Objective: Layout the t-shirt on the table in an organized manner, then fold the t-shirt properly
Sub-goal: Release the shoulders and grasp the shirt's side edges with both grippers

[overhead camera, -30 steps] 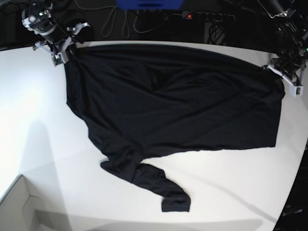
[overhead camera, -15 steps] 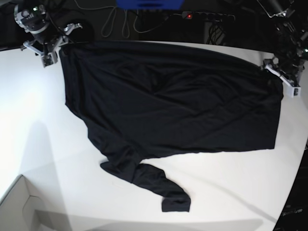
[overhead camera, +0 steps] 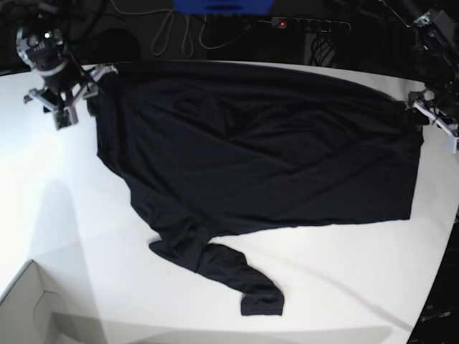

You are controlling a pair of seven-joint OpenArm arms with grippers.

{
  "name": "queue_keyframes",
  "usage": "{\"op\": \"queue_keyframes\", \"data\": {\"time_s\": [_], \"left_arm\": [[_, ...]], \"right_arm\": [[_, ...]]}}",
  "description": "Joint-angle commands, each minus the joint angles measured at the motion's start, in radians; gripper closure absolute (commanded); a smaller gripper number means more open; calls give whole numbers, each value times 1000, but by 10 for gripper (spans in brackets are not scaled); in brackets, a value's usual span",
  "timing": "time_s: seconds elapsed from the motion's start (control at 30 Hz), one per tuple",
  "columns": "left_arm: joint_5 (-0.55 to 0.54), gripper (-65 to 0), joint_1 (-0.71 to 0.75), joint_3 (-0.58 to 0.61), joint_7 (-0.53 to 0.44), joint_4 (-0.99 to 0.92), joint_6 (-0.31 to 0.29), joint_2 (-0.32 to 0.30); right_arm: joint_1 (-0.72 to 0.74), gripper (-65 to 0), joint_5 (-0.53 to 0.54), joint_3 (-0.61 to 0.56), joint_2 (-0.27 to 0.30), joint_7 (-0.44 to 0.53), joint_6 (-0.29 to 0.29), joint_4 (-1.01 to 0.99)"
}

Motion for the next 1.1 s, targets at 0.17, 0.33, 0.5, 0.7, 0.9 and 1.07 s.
{"op": "queue_keyframes", "data": {"time_s": [0.17, 0.33, 0.5, 0.7, 0.9, 1.07], "left_arm": [[8, -419, -148, -46, -24, -2, 2, -27], [166, -420, -424, -54, -26, -253, 2, -32], [367, -420, -611, -53, -170, -462, 2, -29], [479, -420, -674, -56, -376, -620, 2, -34], [457, -420, -674, 7, -606, -840, 17, -80], [400, -420, -676, 96, -730, -985, 138, -127]], "right_arm": [[145, -283, 4, -16, 8, 14, -4, 5], [268, -359, 4, -115, 35, 14, -4, -59], [345, -381, 3, -182, 38, 14, -4, -133], [365, -381, 3, -198, 39, 14, -4, -174], [371, -381, 3, -196, 39, 14, -4, -211], [371, -381, 3, -196, 61, 14, -4, -216]]}}
